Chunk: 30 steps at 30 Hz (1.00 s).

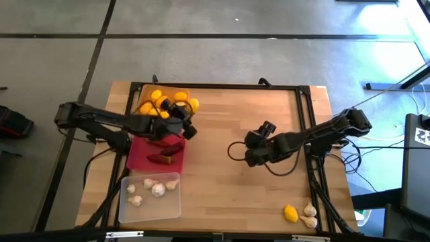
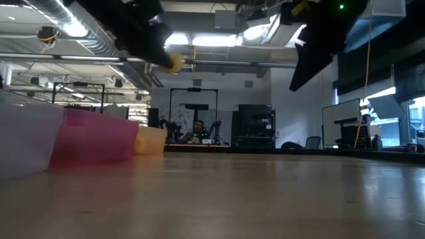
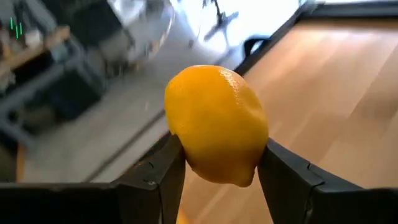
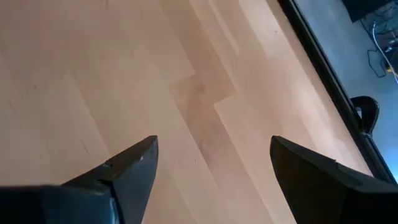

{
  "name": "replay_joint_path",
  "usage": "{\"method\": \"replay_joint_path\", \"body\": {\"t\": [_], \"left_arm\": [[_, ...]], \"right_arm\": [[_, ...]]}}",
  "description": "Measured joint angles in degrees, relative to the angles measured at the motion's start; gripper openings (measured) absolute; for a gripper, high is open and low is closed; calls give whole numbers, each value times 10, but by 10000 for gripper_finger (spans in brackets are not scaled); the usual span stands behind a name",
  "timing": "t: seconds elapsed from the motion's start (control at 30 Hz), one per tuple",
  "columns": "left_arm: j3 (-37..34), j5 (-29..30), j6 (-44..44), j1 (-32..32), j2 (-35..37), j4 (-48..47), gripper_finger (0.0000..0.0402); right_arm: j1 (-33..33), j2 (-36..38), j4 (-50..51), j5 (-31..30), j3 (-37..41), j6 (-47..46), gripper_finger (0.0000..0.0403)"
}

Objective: Sort produce into baskets
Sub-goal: Put the lemon into the yellow bin

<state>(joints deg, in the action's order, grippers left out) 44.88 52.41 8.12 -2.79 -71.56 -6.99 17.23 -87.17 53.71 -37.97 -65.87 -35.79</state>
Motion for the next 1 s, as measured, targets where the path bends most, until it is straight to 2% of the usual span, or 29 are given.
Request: {"method": "replay_joint_path", "body": {"t": [0.2, 0.3, 0.4, 0.67, 0.83, 1.0], "left_arm": [[26, -92, 150, 98, 56, -250, 173], [26, -131, 185, 154, 77, -333, 173], [26, -137, 200, 200, 88, -388, 173], [12, -202, 188, 313, 82, -404, 173], [4, -204, 171, 365, 69, -405, 175], [4, -204, 153, 385, 60, -404, 194]], "right_arm": [[0, -17, 1, 0, 0, 0, 303], [0, -22, 1, 1, 0, 1, 303], [0, -28, -4, 0, -1, 1, 303], [0, -44, -16, 0, -1, 5, 303], [0, -47, -16, 0, 0, 5, 303], [0, -47, -16, 0, 0, 5, 303]]}}
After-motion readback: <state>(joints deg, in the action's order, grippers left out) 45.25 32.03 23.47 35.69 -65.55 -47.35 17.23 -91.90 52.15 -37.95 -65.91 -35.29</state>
